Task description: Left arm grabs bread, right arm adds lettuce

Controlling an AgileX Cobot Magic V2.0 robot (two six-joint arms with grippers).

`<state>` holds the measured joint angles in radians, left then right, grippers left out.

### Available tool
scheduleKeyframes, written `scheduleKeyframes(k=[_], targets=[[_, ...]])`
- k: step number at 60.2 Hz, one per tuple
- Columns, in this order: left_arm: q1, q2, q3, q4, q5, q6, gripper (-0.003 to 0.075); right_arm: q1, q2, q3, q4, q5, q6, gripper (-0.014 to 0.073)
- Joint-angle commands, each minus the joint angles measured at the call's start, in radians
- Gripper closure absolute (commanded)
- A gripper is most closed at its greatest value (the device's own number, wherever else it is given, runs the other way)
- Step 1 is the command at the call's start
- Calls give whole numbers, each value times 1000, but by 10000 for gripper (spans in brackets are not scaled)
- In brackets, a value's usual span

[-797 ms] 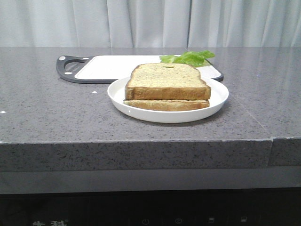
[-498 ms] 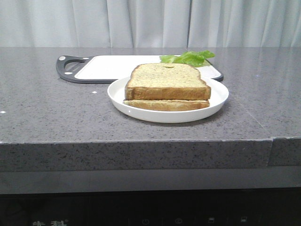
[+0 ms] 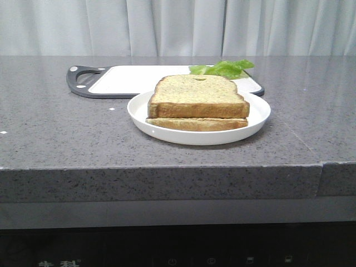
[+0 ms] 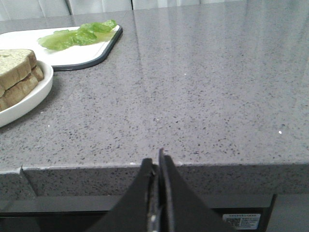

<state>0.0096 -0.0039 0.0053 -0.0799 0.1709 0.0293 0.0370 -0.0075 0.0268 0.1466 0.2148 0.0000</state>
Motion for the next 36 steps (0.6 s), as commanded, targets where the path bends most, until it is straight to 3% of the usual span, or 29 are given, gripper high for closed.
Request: scheduleKeyframes(k=[1,22,31,36], targets=[[0,-18,6,-7,-83,-7,741,-5,-24,-2,-9,-78,-5,655],[0,-18,6,-7,-86,-7,741,-5,-24,-2,-9,-79,-5,655],[2,-18,-8,-7,-171,-7,741,-5,-24,-4,-14,-112,-6,655],[2,-11,-78,-7,-121,-7,741,-5,-23,-49,-7,-95,-5,655]])
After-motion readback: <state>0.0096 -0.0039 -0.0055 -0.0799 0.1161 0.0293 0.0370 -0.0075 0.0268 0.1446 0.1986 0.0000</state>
